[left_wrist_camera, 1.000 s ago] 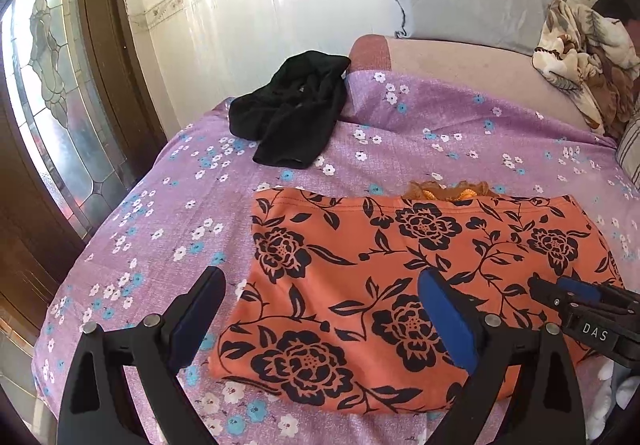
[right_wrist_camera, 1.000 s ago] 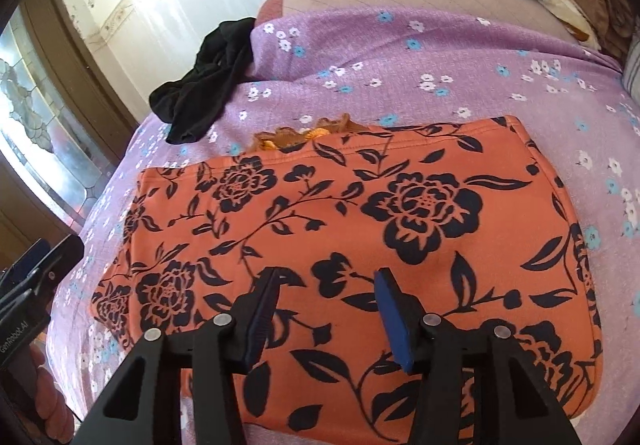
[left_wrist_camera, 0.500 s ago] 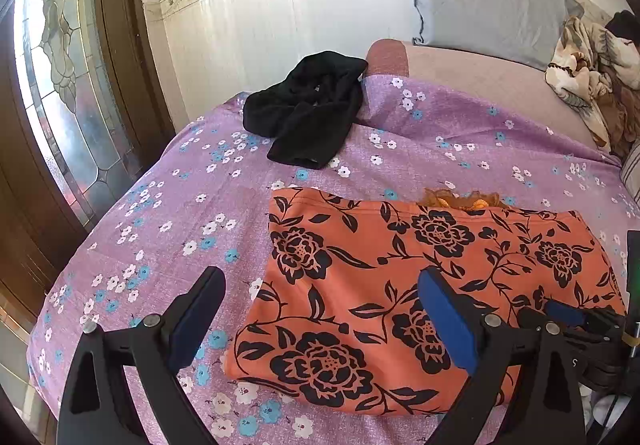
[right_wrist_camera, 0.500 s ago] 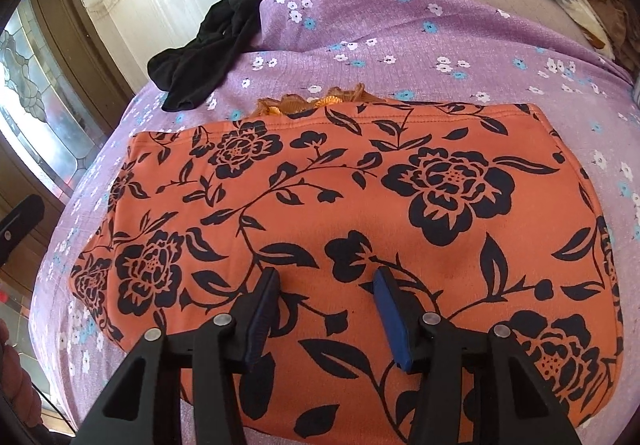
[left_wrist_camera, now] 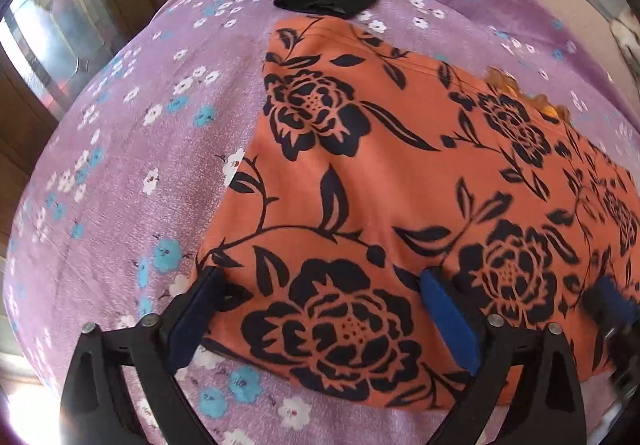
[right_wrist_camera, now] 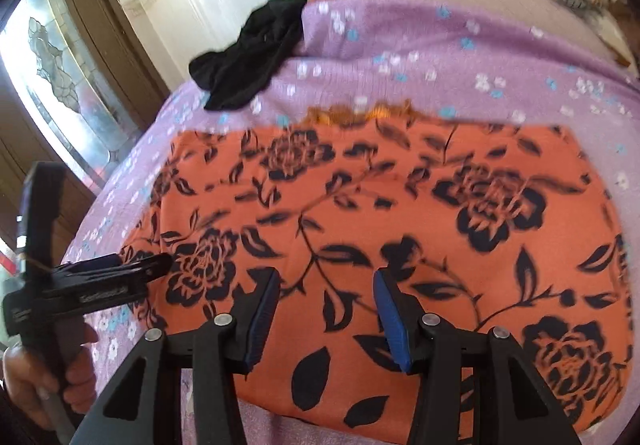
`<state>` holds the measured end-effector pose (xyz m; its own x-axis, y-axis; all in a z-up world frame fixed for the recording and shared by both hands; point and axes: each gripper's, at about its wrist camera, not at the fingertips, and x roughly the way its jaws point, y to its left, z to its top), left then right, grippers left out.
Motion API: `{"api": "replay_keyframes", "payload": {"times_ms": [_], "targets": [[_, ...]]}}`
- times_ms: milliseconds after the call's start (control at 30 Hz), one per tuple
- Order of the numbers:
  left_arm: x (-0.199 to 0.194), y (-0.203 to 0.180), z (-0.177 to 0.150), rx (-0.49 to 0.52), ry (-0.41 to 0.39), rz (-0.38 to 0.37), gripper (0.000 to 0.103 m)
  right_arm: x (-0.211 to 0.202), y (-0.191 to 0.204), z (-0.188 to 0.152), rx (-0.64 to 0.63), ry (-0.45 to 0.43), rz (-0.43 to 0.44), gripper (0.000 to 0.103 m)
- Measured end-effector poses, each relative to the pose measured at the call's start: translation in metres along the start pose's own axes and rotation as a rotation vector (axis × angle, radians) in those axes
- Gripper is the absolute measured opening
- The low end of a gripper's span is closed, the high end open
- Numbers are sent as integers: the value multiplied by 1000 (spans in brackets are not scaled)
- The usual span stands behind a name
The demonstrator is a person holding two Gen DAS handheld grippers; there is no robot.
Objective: Fold small clothes
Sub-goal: 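Grasp the folded blouse edge with both grippers and lift it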
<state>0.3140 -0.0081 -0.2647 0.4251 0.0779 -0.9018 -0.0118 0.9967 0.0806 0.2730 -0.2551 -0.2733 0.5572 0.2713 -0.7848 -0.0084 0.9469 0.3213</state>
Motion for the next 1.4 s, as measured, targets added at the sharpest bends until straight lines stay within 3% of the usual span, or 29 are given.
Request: {"api": "replay_keyframes", "payload": {"times_ms": [133,267,400,500,533,567,633,700,733,800,867,933,1000,1133,1200,1267,1300,1333,1400], "targets": [[-6,0,7,-4,2,7,102,-5,2,2,-18,-13,-3,52],[-21,26,10,-105,-12,-18,102,-22,-12,4,23,-56,-20,52],[-41,68,0,-215,-50,26,102,-48,-33,5,82,-107,-43,52],[-41,90,-7,-303,-21,-42,99,-43,-53,-5,166,-31,-48,53],[-41,94,-12,-314,-10,-70,89,-33,-60,-11,203,37,-31,54],[-41,94,-18,-315,-1,-105,82,-32,-65,-15,228,38,-12,53],[-39,90,-36,-313,29,-176,55,-43,-63,-16,239,12,-7,52],[-34,85,-52,-343,75,-282,38,-56,-59,-18,248,-21,28,53],[-31,82,-58,-360,97,-330,34,-62,-55,-19,241,-48,58,53],[-31,74,-60,-372,90,-371,35,-71,-45,-20,202,-86,72,53],[-32,69,-58,-368,76,-395,46,-75,-36,-19,173,-123,93,53],[-28,67,-56,-410,78,-450,75,-73,-29,-18,164,-133,115,53],[-22,67,-49,-462,60,-485,83,-62,-25,-17,157,-110,124,53],[-8,65,-35,-564,11,-495,83,-25,-20,-20,141,9,89,52],[-5,63,-29,-597,-18,-501,83,-20,-16,-17,116,-5,75,52],[-4,61,-25,-600,-44,-474,70,-17,-14,-13,101,-1,69,52],[-3,60,-23,-602,-51,-445,44,-16,-15,-13,104,-1,74,52],[0,60,-22,-601,-47,-427,34,-16,-15,-13,105,-3,78,52],[3,63,-22,-619,-58,-441,31,-14,-14,-11,102,-5,81,52]]}}
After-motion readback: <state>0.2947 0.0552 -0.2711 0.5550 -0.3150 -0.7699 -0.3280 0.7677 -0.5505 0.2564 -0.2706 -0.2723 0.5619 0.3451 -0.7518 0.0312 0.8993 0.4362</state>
